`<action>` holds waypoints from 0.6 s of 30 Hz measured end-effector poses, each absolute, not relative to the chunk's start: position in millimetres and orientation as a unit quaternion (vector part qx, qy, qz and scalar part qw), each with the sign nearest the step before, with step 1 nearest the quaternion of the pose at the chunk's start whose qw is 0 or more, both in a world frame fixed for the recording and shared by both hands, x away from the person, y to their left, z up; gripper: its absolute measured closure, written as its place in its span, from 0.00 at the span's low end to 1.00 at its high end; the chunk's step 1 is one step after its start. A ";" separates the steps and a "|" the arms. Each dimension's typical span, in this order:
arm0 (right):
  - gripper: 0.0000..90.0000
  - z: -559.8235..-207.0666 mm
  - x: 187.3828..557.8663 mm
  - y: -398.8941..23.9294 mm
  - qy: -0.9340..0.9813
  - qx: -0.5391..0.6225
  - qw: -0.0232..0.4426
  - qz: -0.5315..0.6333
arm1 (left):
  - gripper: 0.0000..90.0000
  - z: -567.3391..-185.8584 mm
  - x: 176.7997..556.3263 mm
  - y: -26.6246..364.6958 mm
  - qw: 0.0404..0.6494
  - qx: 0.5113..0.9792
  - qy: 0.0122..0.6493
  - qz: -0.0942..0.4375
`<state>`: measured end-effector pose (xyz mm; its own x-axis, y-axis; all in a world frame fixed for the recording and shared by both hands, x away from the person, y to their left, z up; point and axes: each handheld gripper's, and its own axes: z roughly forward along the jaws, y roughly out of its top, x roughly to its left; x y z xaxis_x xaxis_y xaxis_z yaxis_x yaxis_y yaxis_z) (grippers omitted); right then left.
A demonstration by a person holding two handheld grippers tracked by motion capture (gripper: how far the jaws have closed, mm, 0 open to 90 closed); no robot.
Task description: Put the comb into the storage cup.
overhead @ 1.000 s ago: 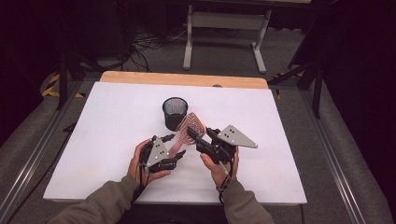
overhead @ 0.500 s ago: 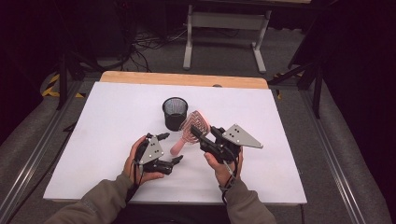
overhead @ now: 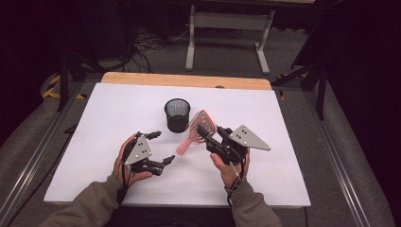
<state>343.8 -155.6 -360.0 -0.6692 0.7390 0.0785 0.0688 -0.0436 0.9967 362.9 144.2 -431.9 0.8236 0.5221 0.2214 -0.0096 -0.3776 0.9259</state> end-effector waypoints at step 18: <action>0.71 -354.8 343.3 -162.2 0.639 0.310 0.275 0.648 | 0.09 -433.3 356.1 204.3 0.527 0.786 0.186 0.265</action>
<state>343.3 -162.2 -354.8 -0.6570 0.7522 0.0504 0.0404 -0.0316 0.9987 356.1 204.3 -433.3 0.7905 0.5717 0.2197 0.0130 -0.3743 0.9272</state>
